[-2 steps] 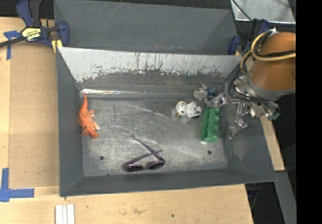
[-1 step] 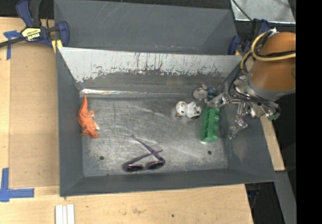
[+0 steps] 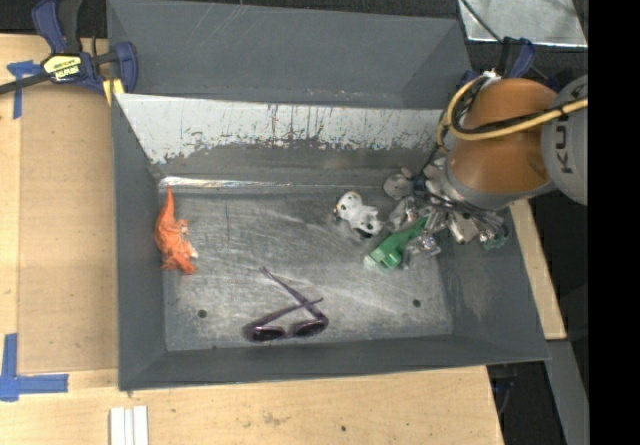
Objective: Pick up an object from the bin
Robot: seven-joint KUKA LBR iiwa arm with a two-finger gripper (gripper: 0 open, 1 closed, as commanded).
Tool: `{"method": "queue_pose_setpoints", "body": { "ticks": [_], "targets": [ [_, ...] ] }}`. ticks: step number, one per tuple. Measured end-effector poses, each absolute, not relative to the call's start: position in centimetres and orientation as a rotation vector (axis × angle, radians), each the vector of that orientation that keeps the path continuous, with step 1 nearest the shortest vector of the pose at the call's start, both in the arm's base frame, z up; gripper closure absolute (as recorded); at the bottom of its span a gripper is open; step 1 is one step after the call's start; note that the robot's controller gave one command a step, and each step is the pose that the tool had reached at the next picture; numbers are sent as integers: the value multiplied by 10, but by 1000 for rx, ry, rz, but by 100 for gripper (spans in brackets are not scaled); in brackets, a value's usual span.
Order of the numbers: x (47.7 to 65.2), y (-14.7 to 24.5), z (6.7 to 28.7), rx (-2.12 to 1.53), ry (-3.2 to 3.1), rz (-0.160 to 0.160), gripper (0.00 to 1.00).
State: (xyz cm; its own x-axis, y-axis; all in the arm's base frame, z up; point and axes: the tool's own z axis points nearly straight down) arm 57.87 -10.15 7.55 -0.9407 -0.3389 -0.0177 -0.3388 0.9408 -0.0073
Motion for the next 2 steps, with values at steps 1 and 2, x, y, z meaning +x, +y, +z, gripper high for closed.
{"method": "queue_pose_setpoints", "body": {
  "ticks": [1, 2],
  "targets": [
    [579, -101, 75, -537, 3076, -7, 100],
    [563, -108, 110, -549, 3097, 5, 100]
  ]
}}
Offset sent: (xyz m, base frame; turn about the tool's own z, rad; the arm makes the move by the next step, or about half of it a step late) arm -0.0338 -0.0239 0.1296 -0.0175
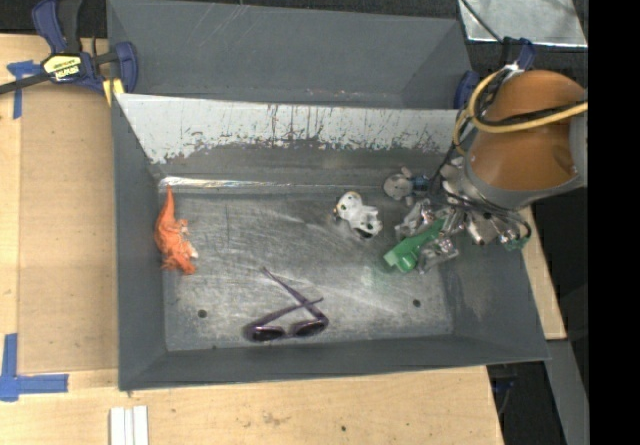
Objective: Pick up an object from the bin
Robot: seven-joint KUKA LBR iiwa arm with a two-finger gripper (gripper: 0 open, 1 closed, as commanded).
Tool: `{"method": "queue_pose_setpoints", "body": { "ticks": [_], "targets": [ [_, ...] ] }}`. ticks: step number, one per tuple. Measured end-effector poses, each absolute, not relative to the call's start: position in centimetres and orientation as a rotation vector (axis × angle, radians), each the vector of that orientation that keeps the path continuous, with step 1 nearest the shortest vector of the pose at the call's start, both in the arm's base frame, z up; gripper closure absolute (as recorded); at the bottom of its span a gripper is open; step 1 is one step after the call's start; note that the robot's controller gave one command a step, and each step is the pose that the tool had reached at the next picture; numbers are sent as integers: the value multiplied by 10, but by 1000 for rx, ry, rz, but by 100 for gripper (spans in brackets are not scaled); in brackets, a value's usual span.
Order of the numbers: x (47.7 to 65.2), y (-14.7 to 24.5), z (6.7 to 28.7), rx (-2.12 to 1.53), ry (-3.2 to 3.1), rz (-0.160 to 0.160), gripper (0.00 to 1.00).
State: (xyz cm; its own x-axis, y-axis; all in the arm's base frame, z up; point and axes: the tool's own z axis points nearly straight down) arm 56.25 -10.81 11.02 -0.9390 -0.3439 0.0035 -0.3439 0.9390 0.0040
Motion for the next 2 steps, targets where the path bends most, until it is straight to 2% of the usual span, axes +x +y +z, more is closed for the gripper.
{"method": "queue_pose_setpoints", "body": {
  "ticks": [1, 2],
  "targets": [
    [581, -118, 138, 555, -3106, 9, 100],
    [563, -124, 165, 553, -3087, -5, 100]
  ]
}}
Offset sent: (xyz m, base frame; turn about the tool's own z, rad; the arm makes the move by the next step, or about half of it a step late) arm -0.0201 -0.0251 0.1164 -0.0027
